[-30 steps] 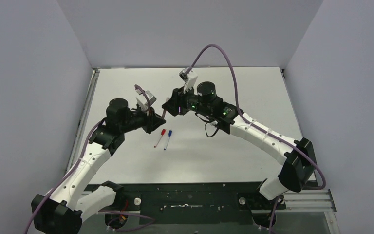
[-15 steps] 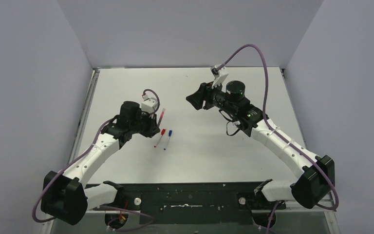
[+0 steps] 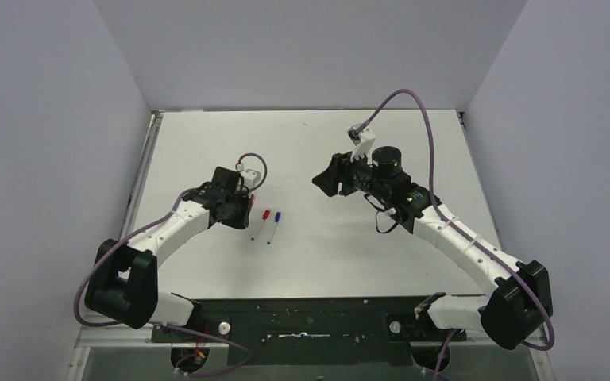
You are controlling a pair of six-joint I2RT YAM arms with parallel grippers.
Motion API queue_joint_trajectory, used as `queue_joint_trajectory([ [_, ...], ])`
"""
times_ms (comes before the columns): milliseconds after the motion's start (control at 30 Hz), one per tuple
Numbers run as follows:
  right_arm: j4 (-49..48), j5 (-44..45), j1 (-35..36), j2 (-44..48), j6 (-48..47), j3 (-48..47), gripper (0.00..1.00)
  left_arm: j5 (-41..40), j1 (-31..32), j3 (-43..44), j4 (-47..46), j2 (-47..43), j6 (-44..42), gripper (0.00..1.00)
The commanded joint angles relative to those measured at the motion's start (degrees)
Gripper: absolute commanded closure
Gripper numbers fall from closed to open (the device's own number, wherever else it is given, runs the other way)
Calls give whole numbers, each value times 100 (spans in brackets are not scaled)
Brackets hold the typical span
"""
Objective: Insert the pens into the pen caps
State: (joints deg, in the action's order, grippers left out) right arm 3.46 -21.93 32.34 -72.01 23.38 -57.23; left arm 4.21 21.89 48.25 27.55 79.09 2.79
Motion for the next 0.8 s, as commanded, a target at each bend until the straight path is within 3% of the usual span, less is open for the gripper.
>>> queue_joint_trajectory([
  [0, -143, -116, -44, 299, 35, 150, 45, -225, -44, 399, 129, 316, 113, 100],
  [400, -2, -147, -117, 429, -8, 298, 46, -511, -44, 736, 457, 1264, 344, 100],
  [600, 84, -149, -157, 395, -61, 295, 44, -586, -44, 737, 472, 1222, 363, 68],
  [767, 191, 22, -175, 310, -88, 202, 36, -510, -44, 745, 391, 828, 372, 58],
])
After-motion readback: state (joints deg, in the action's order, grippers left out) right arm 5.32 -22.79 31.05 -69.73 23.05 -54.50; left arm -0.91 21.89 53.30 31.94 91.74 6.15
